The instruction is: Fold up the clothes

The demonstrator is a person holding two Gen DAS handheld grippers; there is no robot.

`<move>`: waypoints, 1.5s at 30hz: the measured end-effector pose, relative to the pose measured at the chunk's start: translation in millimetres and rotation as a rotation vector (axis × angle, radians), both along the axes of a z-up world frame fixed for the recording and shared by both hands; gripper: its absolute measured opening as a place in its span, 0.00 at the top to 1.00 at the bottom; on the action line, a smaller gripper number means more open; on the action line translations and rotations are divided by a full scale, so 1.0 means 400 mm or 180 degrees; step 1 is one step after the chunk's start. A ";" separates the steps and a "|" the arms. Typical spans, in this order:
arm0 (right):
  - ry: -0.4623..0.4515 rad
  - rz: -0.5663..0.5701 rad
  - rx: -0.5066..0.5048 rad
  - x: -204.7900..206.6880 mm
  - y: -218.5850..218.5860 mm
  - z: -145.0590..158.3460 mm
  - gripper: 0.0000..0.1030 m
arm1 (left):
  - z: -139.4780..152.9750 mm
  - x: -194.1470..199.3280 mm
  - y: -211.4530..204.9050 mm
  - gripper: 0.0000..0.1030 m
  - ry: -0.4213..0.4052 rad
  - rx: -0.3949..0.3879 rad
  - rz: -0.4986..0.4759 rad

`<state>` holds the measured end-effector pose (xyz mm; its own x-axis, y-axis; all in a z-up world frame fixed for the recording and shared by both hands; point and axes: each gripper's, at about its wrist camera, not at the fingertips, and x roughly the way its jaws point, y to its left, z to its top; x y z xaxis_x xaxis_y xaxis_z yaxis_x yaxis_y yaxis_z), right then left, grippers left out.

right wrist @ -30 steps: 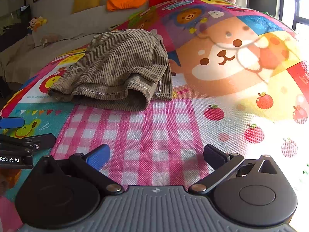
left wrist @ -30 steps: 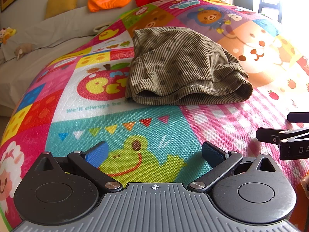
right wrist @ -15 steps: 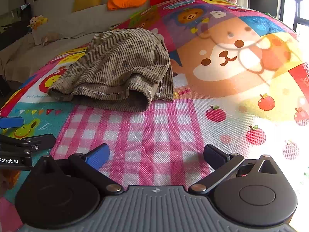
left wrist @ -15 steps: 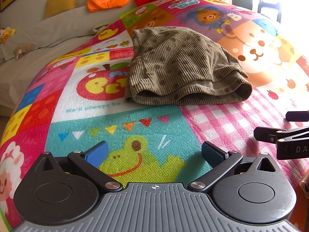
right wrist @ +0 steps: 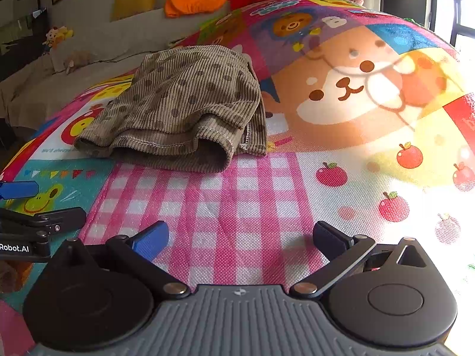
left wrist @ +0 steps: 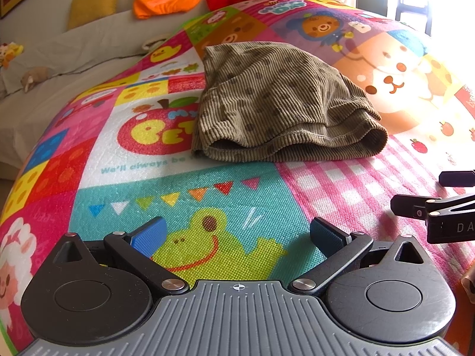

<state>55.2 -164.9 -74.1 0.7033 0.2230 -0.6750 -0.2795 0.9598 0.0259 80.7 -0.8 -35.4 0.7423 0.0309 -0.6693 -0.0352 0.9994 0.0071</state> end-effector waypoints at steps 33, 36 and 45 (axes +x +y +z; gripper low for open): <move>-0.0003 0.0002 0.0019 0.001 -0.001 -0.001 0.00 | 0.000 -0.001 0.002 0.00 -0.0001 0.0001 -0.0001; -0.0003 0.0001 0.0018 -0.001 -0.001 0.000 0.00 | 0.000 -0.001 0.001 0.00 -0.0001 0.0001 -0.0001; 0.0002 0.0000 -0.0040 -0.002 0.004 -0.001 0.00 | 0.002 0.000 0.001 0.00 0.0009 -0.0010 0.0006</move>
